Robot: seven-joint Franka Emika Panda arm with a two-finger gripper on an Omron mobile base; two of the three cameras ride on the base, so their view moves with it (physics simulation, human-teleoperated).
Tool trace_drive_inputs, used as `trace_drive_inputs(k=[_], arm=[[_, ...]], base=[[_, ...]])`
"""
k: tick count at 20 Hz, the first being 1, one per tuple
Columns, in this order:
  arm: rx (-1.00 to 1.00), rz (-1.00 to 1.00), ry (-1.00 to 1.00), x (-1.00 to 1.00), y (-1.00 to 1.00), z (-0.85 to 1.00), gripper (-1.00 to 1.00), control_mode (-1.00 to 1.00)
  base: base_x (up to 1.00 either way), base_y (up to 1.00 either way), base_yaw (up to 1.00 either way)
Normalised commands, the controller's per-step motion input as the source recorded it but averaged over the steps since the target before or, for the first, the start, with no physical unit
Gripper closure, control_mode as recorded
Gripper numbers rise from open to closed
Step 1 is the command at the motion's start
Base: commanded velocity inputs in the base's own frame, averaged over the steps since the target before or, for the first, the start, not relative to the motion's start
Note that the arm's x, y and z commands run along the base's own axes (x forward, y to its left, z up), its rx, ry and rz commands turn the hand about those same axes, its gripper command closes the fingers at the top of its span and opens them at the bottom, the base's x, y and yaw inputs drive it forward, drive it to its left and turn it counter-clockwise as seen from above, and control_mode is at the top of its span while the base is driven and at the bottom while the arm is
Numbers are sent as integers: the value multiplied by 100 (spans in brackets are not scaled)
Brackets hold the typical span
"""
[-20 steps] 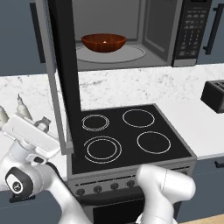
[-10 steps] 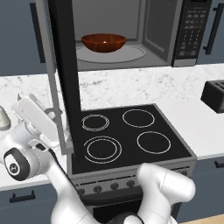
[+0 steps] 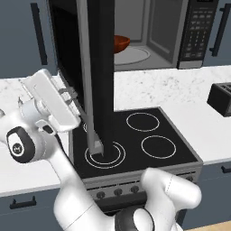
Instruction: Open the microwave, place the bowl with waffle inside the microwave, then close the microwave door and turn it on.
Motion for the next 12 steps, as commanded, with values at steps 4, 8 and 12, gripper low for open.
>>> trace_drive_inputs(k=[4, 8, 12], arm=[[22, 0, 6, -6, -100, 46, 100, -100], [28, 5, 18, 0, -100, 14, 100, -100], [27, 8, 22, 3, -100, 12, 100, -100]], base=[[0, 0, 0], [0, 0, 0], [0, 0, 0]])
